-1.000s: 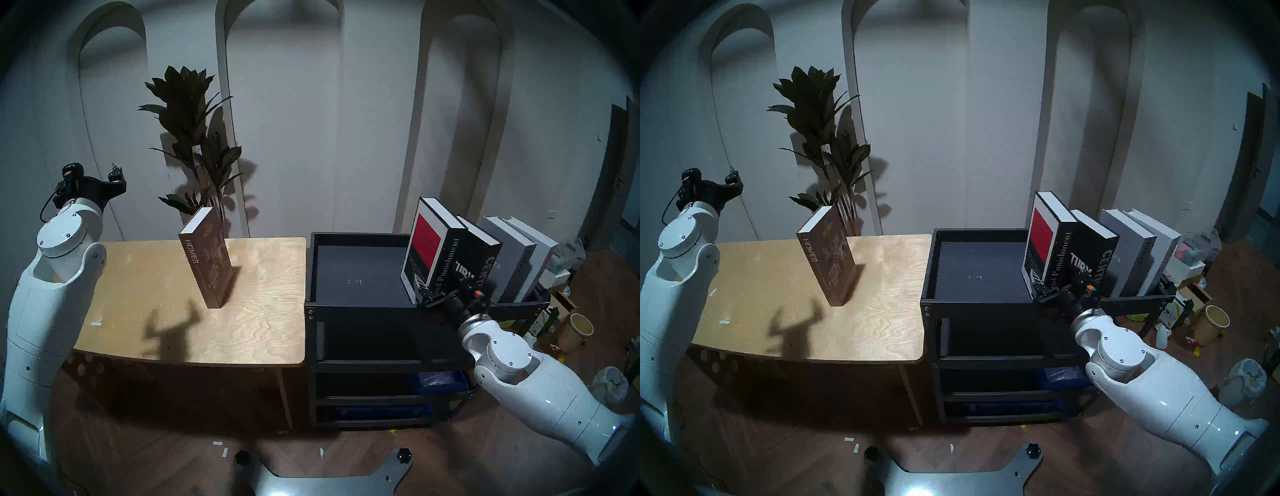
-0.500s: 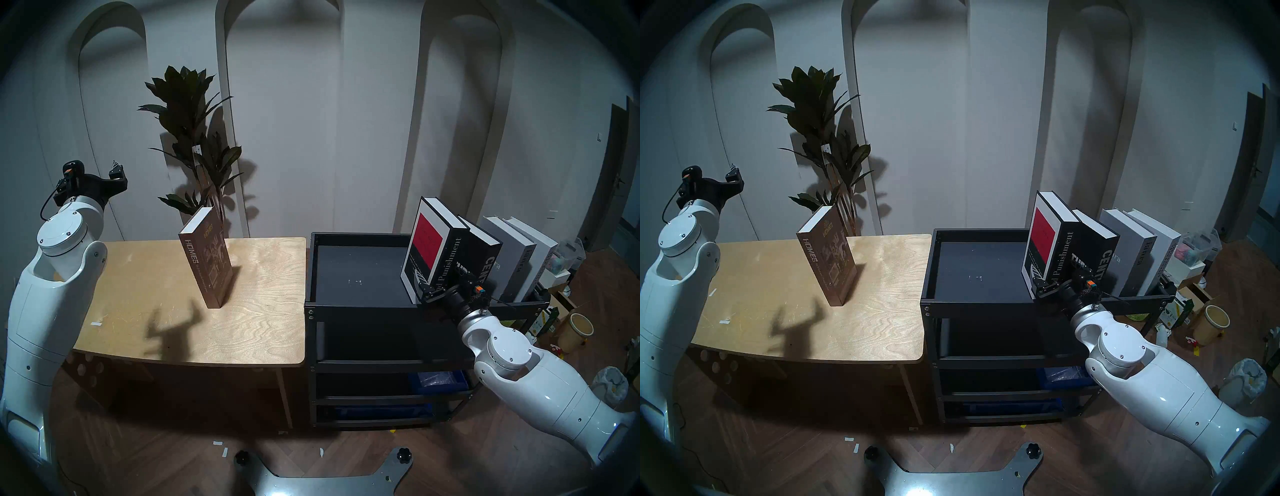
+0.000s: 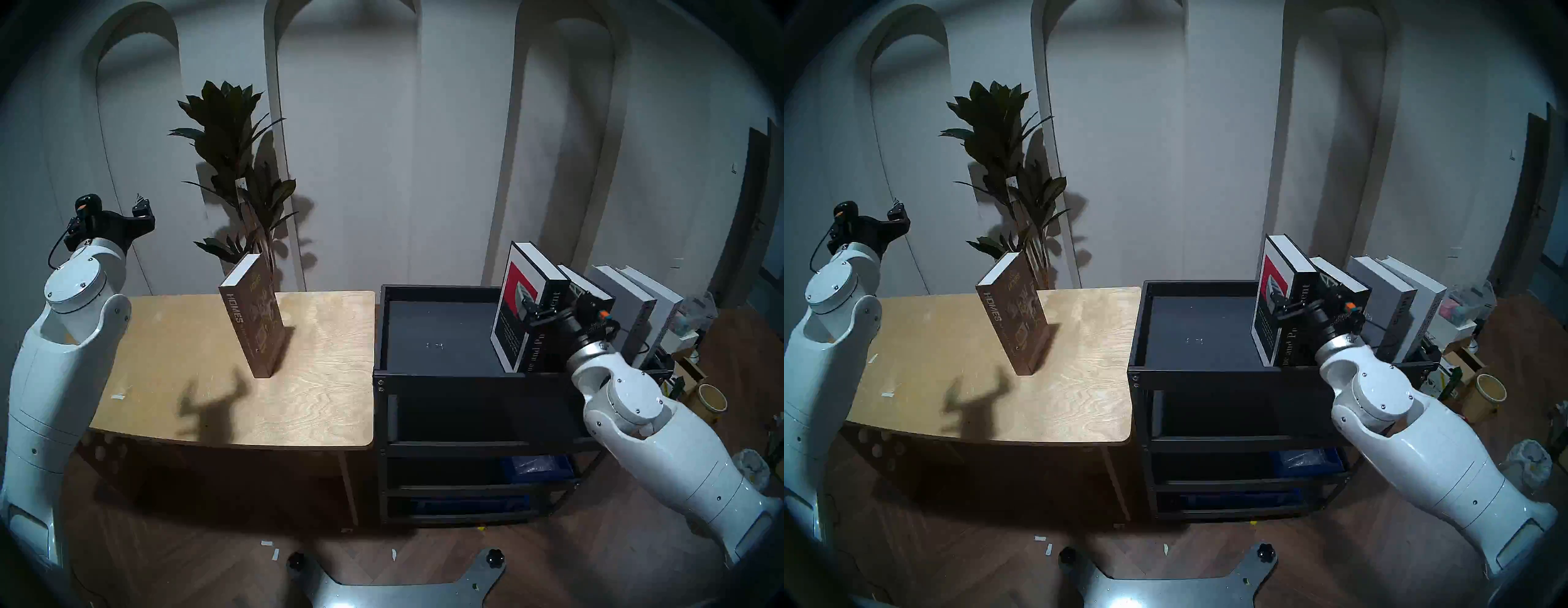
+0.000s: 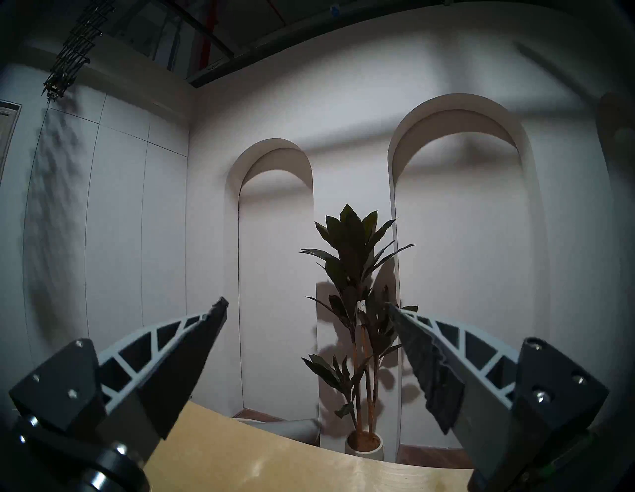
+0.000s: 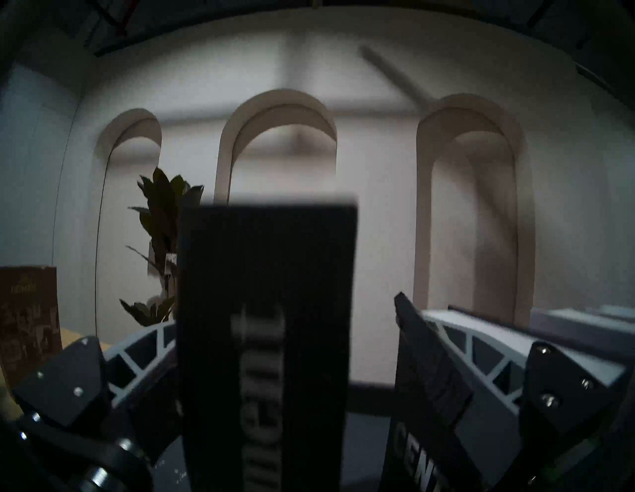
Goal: Move the books from the display table onto the shelf, standing them upright with spines facing out and tallest at one end
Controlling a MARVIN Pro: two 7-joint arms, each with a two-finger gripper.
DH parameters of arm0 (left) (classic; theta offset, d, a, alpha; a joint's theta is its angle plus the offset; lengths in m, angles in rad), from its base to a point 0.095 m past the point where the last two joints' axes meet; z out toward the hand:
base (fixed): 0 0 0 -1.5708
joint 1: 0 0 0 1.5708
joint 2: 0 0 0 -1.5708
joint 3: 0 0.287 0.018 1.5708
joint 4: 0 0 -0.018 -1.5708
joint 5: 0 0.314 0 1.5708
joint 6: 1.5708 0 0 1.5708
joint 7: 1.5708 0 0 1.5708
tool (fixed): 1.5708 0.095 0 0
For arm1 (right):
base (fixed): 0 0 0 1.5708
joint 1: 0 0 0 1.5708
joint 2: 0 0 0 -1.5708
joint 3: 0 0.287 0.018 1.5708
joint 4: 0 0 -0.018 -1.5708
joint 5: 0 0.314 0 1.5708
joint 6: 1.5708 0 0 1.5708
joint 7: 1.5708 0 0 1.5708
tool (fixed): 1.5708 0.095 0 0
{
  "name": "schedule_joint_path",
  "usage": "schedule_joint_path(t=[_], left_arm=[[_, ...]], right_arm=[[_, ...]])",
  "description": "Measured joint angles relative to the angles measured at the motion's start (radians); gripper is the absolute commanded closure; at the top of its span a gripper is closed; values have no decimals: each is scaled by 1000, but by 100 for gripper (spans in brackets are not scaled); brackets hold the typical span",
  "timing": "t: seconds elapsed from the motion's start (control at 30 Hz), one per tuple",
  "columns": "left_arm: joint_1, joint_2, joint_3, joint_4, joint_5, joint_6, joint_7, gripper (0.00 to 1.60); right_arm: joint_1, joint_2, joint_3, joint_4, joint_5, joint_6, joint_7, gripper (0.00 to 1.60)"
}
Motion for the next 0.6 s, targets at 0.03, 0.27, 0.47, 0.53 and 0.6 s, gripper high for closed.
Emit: schedule_joint_path(t=[0.03, 0.27, 0.47, 0.53, 0.6], left_arm=[[0, 0, 0, -1, 0, 0, 0, 0], [2, -1, -1, -20, -10, 0, 0, 0], [7, -2, -3, -38, -20, 1, -1, 0], [9, -2, -6, -43, -23, 1, 0, 0], [14, 0, -12, -47, -23, 1, 0, 0]], right_arm=[[-1, 2, 9, -9, 3, 0, -6, 0], [-38, 32, 99, -106, 39, -9, -67, 0], [-48, 38, 159, -189, 68, -26, -100, 0], [-41, 33, 164, -217, 73, -36, -104, 0], [-33, 23, 163, -248, 77, -48, -107, 0]])
